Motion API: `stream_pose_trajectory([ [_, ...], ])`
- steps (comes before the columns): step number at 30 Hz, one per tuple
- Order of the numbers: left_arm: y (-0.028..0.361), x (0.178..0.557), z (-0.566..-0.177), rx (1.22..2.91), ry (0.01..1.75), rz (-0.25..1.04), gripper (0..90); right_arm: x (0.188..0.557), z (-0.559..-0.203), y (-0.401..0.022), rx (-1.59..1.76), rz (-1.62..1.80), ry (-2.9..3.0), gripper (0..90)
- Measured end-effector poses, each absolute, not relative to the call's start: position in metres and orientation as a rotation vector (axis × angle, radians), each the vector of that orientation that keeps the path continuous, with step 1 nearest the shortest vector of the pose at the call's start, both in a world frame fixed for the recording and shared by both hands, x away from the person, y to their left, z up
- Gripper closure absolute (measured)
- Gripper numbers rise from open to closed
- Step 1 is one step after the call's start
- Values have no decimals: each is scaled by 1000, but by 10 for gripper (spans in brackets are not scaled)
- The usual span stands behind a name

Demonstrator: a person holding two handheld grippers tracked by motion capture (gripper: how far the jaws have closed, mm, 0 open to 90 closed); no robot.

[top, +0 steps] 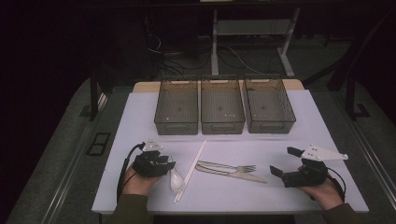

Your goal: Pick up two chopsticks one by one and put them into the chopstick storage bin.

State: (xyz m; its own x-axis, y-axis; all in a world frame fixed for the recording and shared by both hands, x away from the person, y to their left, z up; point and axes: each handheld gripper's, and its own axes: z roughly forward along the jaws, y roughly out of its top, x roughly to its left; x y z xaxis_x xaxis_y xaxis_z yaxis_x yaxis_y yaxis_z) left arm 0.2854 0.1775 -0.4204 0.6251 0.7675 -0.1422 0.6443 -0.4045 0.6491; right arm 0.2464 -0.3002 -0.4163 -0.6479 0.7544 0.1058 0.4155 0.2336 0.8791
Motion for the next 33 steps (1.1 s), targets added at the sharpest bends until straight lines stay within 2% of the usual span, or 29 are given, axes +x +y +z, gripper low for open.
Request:
stream_pose_trajectory([
  [2, 177, 286, -423, 2162, 1120, 205, 477, 246, -416, -300, 1081, 1381, 2171, 14],
  [6, 172, 286, -426, 2164, 1135, 175, 427, 247, -417, -301, 1079, 1379, 2170, 14],
  [19, 156, 293, -435, 2232, 1127, 185, 399, 247, -417, -300, 1069, 1375, 2172, 14],
  [26, 143, 298, -435, 2283, 1071, 251, 485, 247, -417, -300, 1075, 1376, 2173, 14],
  [33, 138, 298, -434, 2309, 1014, 251, 576, 247, -417, -300, 1074, 1374, 2175, 14],
])
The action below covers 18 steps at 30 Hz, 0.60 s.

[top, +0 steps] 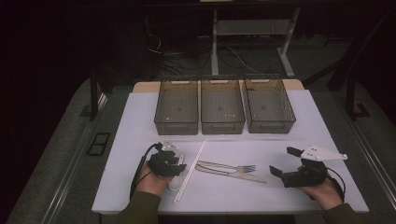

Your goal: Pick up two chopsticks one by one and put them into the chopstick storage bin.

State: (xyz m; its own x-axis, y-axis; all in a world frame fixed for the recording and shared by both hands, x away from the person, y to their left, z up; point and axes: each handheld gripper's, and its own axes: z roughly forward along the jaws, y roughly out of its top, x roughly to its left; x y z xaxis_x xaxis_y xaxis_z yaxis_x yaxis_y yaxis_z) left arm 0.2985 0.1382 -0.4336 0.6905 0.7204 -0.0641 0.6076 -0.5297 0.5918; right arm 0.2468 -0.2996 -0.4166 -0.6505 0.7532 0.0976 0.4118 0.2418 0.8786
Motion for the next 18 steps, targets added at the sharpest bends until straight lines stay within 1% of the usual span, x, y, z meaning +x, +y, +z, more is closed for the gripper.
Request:
stream_pose_trajectory([
  [8, 144, 304, -432, 2327, 990, 249, 662, 247, -417, -300, 1074, 1374, 2175, 14],
  [13, 154, 308, -431, 2338, 969, 238, 715, 247, -416, -300, 1077, 1377, 2172, 14],
  [18, 165, 313, -432, 2335, 942, 223, 731, 247, -416, -300, 1075, 1377, 2171, 14],
])
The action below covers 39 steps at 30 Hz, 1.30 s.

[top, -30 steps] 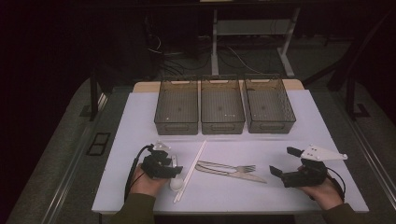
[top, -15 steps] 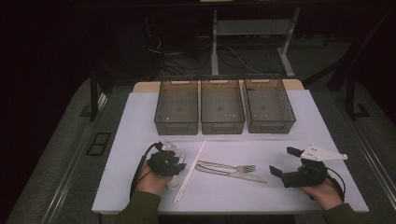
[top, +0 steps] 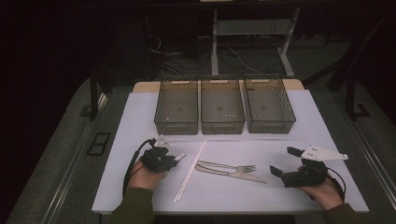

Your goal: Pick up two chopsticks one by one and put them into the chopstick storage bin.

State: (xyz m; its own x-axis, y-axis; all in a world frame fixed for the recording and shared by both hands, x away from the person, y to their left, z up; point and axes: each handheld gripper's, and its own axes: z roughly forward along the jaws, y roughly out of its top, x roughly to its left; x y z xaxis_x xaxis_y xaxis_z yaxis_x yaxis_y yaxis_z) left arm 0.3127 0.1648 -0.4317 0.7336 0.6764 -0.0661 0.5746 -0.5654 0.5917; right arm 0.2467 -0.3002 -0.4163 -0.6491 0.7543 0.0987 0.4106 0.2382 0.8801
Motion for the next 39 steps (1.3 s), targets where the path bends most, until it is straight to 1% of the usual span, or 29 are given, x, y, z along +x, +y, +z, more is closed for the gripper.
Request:
stream_pose_trajectory([
  [6, 183, 318, -431, 2340, 929, 217, 732, 247, -416, -300, 1076, 1380, 2171, 14],
  [11, 201, 320, -432, 2319, 961, 215, 732, 246, -416, -301, 1077, 1380, 2171, 14],
  [15, 203, 320, -432, 2314, 956, 225, 726, 246, -416, -300, 1076, 1380, 2171, 14],
  [16, 202, 318, -432, 2305, 967, 233, 718, 246, -416, -300, 1076, 1380, 2171, 14],
  [20, 199, 311, -423, 2242, 953, 259, 616, 246, -416, -300, 1077, 1380, 2171, 14],
  [22, 194, 305, -419, 2223, 939, 262, 595, 247, -416, -301, 1076, 1379, 2172, 14],
  [24, 186, 296, -417, 2196, 923, 238, 591, 247, -416, -300, 1076, 1378, 2172, 14],
  [29, 160, 279, -416, 2208, 841, 169, 612, 246, -416, -300, 1077, 1378, 2172, 14],
  [32, 147, 276, -417, 2220, 811, 152, 659, 246, -416, -300, 1077, 1378, 2171, 14],
  [36, 139, 275, -422, 2244, 804, 131, 711, 246, -416, -301, 1080, 1378, 2172, 14],
  [39, 136, 276, -426, 2259, 801, 114, 731, 247, -416, -300, 1077, 1376, 2171, 14],
])
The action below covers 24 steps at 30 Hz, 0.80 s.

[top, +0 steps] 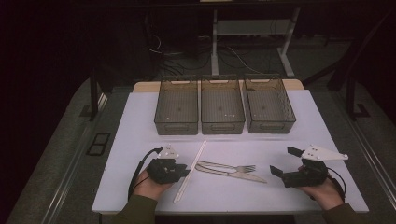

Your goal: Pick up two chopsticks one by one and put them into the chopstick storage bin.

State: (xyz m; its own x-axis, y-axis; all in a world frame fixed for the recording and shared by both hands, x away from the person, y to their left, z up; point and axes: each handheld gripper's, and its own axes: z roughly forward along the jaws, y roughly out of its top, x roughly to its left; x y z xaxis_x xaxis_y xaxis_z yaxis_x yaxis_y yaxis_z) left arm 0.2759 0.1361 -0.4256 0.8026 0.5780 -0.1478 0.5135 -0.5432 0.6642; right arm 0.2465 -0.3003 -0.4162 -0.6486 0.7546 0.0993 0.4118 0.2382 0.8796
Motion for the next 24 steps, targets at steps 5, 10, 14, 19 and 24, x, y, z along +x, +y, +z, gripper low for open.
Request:
stream_pose_trajectory([
  [5, 131, 276, -430, 2295, 792, 105, 742, 246, -416, -300, 1078, 1375, 2171, 14],
  [10, 130, 277, -433, 2315, 808, 101, 756, 247, -416, -300, 1077, 1376, 2170, 14],
  [14, 130, 277, -435, 2321, 819, 112, 767, 246, -416, -300, 1077, 1376, 2170, 14],
  [19, 132, 278, -435, 2340, 831, 138, 771, 246, -416, -300, 1078, 1376, 2169, 14],
  [24, 140, 280, -434, 2357, 852, 173, 781, 246, -416, -301, 1079, 1377, 2168, 14],
])
